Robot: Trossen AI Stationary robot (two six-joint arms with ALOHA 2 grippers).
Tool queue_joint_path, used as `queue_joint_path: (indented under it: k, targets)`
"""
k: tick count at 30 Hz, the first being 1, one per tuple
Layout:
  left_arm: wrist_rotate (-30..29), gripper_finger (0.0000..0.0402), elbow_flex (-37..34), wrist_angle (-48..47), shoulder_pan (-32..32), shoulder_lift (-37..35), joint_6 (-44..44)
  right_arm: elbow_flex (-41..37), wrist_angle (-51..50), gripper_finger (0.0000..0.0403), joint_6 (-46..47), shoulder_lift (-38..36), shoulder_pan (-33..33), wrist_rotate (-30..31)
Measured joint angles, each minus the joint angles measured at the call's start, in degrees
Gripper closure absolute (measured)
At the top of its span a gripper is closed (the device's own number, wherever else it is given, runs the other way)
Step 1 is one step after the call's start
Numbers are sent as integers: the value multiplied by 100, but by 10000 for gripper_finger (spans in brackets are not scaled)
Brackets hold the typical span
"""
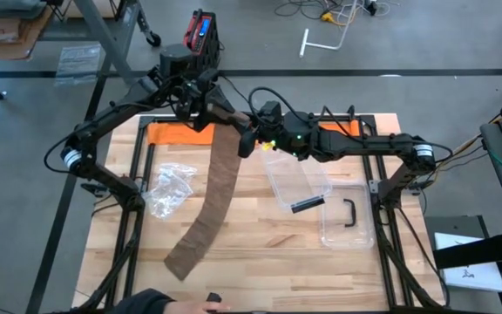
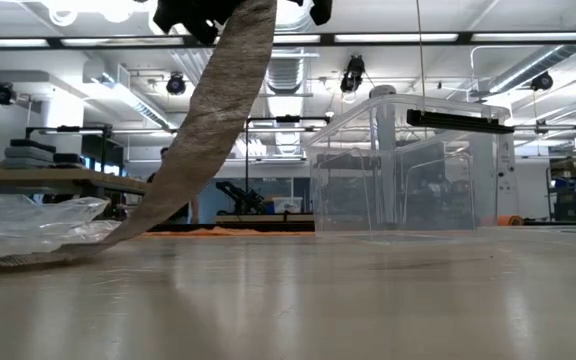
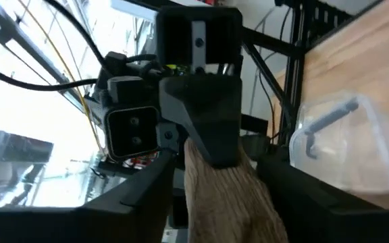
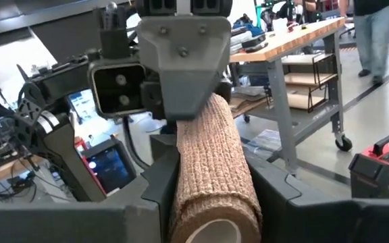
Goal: Roll bandage
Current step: Roll the brown bandage
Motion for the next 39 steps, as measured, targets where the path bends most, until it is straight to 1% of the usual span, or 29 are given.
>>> queue_joint_path:
  k: [4, 8, 12, 15, 17, 18, 20, 22, 24, 25, 26, 27, 30, 36, 39]
  targets:
    - [1, 158, 0, -15, 4, -121, -643, -2, -14, 282, -206, -57, 11, 17]
    - [-12, 132, 0, -118, 138, -271, -1220, -2, -38, 286, -523, -156, 19, 9]
    - [-339, 119, 0, -289, 456, -515, -1958, -4, -217, 285, -893, -347, 26, -5]
    - [-609, 117, 0, -371, 793, -716, -2892, -4, -473, 285, -1333, -524, 26, -10]
    - [-569, 119, 0, -393, 1027, -796, -3756, -4, -548, 288, -1663, -608, 15, -13]
    - [-471, 120, 0, -398, 1142, -808, -4160, -14, -575, 289, -1814, -653, 2, -18]
    - [-134, 123, -9, -505, 1314, -809, -4632, -41, -566, 289, -2117, -724, -23, -45]
    - [391, 125, -39, -570, 1384, -767, -4983, -64, -543, 287, -2421, -761, -26, -44]
    - [1090, 125, -62, -586, 1390, -690, -5314, -148, -383, 286, -2715, -770, -26, -45]
    - [1353, 123, -72, -598, 1387, -657, -5440, -231, -184, 287, -2842, -770, -26, -74]
    - [1462, 122, -74, -614, 1362, -630, -5546, -335, 33, 289, -2955, -770, -26, -157]
    - [1425, 120, -74, -624, 1319, -609, -5621, -464, 307, 291, -3007, -770, -26, -205]
    - [821, 119, -76, -698, 1230, -562, -5733, -883, 1046, 296, -3154, -770, -26, -297]
    - [-549, 126, -81, -567, 1219, -589, -5874, -1288, 1656, 292, -3253, -766, -26, -360]
    - [-600, 130, -81, -491, 1215, -583, -6193, -1430, 1985, 295, -3371, -766, -24, -501]
